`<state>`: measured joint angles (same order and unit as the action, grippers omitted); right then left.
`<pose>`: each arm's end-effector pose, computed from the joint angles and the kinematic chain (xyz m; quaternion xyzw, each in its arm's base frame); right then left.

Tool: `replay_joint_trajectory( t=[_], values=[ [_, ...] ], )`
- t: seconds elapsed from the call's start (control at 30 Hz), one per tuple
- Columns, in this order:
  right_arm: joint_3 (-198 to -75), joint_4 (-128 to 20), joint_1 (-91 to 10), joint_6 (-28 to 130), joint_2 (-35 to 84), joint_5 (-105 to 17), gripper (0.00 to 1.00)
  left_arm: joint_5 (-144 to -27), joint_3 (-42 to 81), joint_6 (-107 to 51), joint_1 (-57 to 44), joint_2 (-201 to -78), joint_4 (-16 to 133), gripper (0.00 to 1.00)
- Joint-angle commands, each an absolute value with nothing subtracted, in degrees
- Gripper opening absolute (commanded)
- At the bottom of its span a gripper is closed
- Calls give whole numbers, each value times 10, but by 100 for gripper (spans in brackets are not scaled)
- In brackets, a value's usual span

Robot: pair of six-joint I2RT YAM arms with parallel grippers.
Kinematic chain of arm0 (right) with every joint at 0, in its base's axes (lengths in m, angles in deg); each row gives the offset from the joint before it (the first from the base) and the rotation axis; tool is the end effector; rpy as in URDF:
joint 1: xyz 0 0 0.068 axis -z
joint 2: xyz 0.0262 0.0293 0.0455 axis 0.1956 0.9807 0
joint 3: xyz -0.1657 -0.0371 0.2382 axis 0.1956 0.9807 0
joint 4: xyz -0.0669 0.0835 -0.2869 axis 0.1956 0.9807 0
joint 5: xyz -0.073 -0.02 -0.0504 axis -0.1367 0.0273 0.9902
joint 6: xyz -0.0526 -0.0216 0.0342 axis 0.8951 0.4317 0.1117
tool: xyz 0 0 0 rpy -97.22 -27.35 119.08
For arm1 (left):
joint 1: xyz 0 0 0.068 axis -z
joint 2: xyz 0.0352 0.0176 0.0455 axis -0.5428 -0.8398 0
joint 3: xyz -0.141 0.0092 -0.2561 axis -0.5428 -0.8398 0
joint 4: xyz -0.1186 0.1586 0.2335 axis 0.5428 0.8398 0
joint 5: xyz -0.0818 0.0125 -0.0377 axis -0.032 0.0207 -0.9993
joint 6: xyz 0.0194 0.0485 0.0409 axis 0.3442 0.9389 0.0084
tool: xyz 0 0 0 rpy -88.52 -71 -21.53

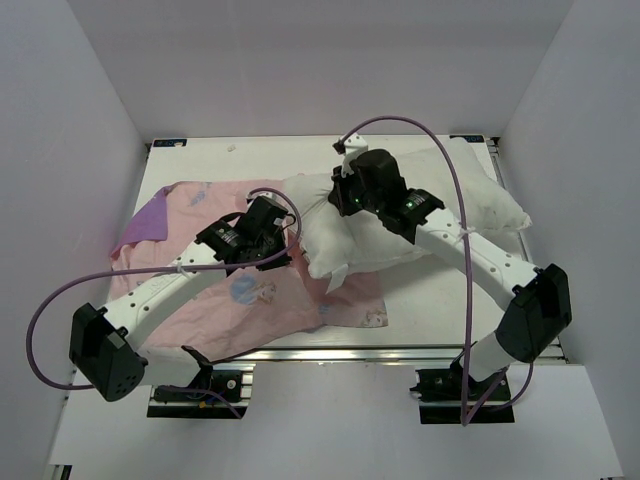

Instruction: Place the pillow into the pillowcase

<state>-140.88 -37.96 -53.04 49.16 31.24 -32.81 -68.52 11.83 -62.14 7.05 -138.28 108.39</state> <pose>0.3185 0.2795 0.3647 -0.2226 0.8102 0.2037 0.5026 0.2417 -0.1918 0.2918 -0.0662 0.9540 -0.1379 0.2577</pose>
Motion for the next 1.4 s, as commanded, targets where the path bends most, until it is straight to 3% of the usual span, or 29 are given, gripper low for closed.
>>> replay_joint_trajectory(
  t=[0.0, 0.23, 0.53, 0.93, 1.17, 1.37],
  values=[
    [-1370, -561, -544, 456, 259, -343, 0, -681, 125, -632, 75, -1353, 1072, 0],
    [-1266, -743, -600, 434, 290, -195, 0, -681, 147, -633, 75, -1341, 1075, 0],
    [-1271, -841, -604, 417, 382, -39, 0, -736, 147, -632, 75, -1310, 1079, 0],
    [-1302, -818, -615, 410, 435, -18, 0, -735, 177, -611, 75, -1298, 1145, 0],
    [-1342, -825, -683, 384, 508, 128, 0, -769, 215, -597, 75, -1326, 1103, 0],
    [-1353, -695, -705, 286, 495, 69, 0, -725, 238, -598, 75, -1346, 1107, 0]
  ],
)
